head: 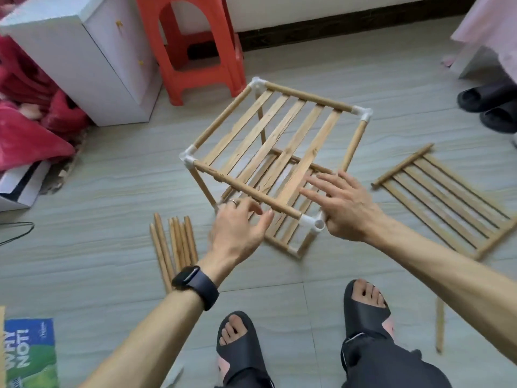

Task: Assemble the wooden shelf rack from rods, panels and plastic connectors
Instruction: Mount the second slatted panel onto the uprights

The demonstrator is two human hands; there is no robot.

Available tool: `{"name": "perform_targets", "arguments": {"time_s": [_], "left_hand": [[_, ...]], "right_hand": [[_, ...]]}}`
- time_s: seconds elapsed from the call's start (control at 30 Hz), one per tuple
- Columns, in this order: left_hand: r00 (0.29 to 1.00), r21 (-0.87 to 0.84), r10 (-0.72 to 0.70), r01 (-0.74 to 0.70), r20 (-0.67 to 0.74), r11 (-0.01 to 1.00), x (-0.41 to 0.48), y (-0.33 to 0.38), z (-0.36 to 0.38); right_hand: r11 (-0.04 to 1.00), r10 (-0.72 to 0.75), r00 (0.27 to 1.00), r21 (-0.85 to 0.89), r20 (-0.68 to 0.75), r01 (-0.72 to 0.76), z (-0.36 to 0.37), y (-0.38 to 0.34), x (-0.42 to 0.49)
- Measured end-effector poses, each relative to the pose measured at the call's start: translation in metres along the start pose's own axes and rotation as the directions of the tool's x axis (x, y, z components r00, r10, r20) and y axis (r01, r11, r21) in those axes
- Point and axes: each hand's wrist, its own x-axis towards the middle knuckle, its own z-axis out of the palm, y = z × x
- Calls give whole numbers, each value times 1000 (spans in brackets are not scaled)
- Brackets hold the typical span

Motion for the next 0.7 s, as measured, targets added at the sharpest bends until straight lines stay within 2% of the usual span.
{"name": "perform_targets", "arguments": {"time_s": [0.03, 0.07, 0.1, 0.17, 0.23, 0.33, 0.47, 0.57, 0.7], "left_hand": [[979, 153, 179, -164, -96, 975, 3, 2, -2], [936, 283, 337, -298, -100, 912, 8, 6, -2], [897, 372, 441, -404, -16, 836, 16, 9, -1], [842, 451, 500, -532, 200, 716, 31, 21, 8], [827, 454, 478, -562, 296, 692, 40, 34, 20], [829, 404, 484, -560, 281, 723, 41, 51, 33], [797, 390, 550, -603, 251, 695, 42, 61, 43], [806, 359, 532, -592, 259, 722, 43, 68, 48], [821, 238, 507, -565, 264, 790, 45, 72, 52]], "right_hand": [[995, 78, 990, 76, -118, -69, 1, 3, -15], [978, 162, 970, 160, -179, -134, 3, 2, -28], [949, 239, 954, 253, -182, -189, 5, -3, -40], [895, 310, 940, 377, -143, -237, 9, -19, -53], [905, 306, 936, 360, -177, -228, 17, -31, -55], [929, 281, 927, 313, -247, -198, 29, -27, -51], [949, 203, 936, 294, -288, -115, 40, -5, -53], [951, 177, 947, 293, -268, -95, 43, 4, -56], [944, 221, 949, 294, -223, -151, 39, 7, -57]]}}
